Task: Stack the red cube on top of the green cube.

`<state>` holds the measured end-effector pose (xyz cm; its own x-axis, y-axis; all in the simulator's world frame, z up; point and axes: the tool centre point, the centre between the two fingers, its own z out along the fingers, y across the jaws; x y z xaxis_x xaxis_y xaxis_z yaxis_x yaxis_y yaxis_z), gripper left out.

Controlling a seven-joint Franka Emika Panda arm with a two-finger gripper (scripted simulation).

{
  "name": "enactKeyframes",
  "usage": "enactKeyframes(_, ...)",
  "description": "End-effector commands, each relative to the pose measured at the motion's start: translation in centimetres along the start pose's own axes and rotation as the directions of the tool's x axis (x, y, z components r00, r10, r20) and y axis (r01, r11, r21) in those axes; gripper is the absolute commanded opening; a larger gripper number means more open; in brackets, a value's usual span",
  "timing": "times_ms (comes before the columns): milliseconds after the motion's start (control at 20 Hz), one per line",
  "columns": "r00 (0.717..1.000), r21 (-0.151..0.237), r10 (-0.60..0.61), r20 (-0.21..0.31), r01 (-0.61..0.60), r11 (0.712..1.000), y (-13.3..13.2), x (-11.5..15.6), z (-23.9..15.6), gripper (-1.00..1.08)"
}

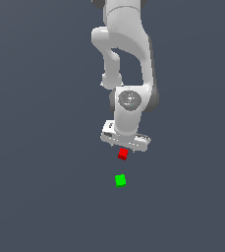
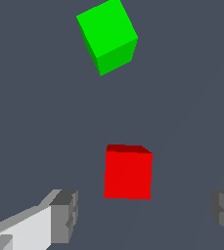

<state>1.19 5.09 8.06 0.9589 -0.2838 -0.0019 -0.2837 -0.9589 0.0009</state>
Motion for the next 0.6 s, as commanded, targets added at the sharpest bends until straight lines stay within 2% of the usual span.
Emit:
enactKeyframes(0,1.0,0.0,0.025,-0.002,-0.025,1.0,-0.3,0.1,0.6,1.0)
enactKeyframes(550,0.999,0.001,0.043,-0.001,-0.043,0.999,-0.5,0.2,1.6,1.0)
